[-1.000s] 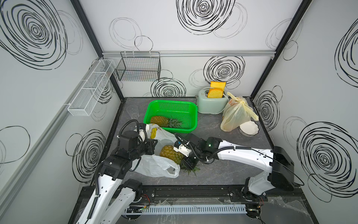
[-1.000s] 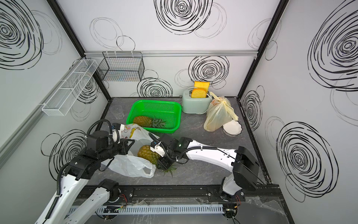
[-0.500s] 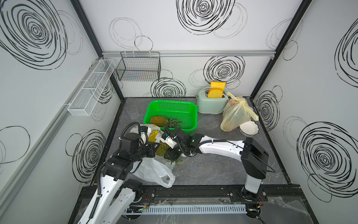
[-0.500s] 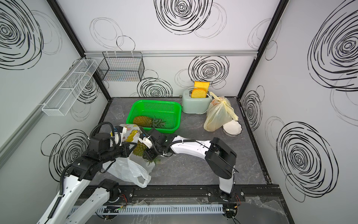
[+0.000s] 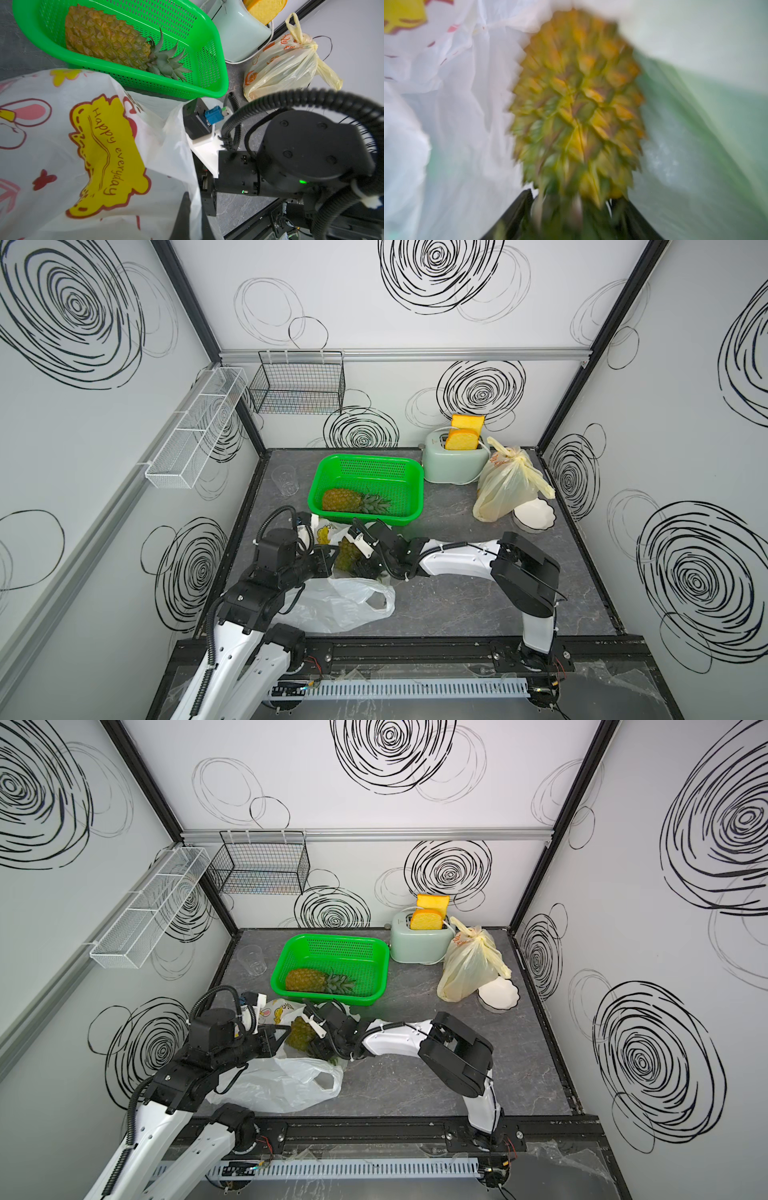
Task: Place the pineapple into a plastic bag & tie a knot
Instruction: Place the pineapple in the plastic bag.
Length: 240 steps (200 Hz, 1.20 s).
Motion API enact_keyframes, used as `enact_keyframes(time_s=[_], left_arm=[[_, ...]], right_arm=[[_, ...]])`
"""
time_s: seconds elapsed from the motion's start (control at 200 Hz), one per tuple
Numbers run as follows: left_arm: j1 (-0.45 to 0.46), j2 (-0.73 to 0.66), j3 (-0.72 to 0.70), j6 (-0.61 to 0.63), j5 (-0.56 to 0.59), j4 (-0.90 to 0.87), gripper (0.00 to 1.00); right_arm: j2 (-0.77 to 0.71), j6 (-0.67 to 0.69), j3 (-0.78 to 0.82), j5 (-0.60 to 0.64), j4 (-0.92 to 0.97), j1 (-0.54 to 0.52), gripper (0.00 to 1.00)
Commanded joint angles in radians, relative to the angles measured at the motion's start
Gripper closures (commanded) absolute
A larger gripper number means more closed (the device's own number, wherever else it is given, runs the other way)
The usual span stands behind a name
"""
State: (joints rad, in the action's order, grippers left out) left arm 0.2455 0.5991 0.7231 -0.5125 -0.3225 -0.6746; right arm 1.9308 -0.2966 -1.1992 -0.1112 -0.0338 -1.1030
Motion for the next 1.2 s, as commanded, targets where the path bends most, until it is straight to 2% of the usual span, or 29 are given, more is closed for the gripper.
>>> enact_keyframes(time_s=[0.0,0.16,0.25,0.345,0.41,0.5,0.675,0.825,1.035,1.195], left_arm=[[-0.009,-0.002,-0.013,-0.016,0.019,0.056,1.00],[-0.010,0.001,-0.008,-0.008,0.018,0.056,1.00],[-0.010,0.001,-0.013,-0.005,0.004,0.062,1.00],[-0.011,0.004,-0.014,0.005,-0.018,0.068,1.00],[-0.012,0.007,-0.017,0.012,-0.039,0.078,1.00],[-0.012,0.016,-0.021,0.025,-0.078,0.097,1.00],[-0.012,0.055,-0.003,0.068,-0.138,0.116,1.00],[-0.006,0.071,0.001,0.077,-0.181,0.170,1.00],[0.009,0.080,-0.012,0.081,-0.260,0.217,1.00],[0.010,0.080,-0.039,0.081,-0.282,0.230,1.00]], right_arm=[[-0.051,0.065,0.055,0.057,-0.111,-0.010,0.32],[-0.122,0.180,0.172,0.102,-0.180,-0.037,0.31],[-0.179,0.287,0.282,0.110,-0.294,-0.063,0.35],[-0.203,0.362,0.352,0.114,-0.381,-0.068,0.53],[-0.208,0.380,0.348,0.125,-0.382,-0.065,0.74],[-0.220,0.412,0.336,0.122,-0.380,-0.063,0.85],[-0.296,0.485,0.344,0.111,-0.409,-0.061,0.92],[-0.328,0.554,0.344,0.134,-0.422,-0.057,0.93],[-0.239,0.613,0.285,0.174,-0.398,-0.034,0.93],[-0.178,0.632,0.268,0.215,-0.495,-0.013,0.91]])
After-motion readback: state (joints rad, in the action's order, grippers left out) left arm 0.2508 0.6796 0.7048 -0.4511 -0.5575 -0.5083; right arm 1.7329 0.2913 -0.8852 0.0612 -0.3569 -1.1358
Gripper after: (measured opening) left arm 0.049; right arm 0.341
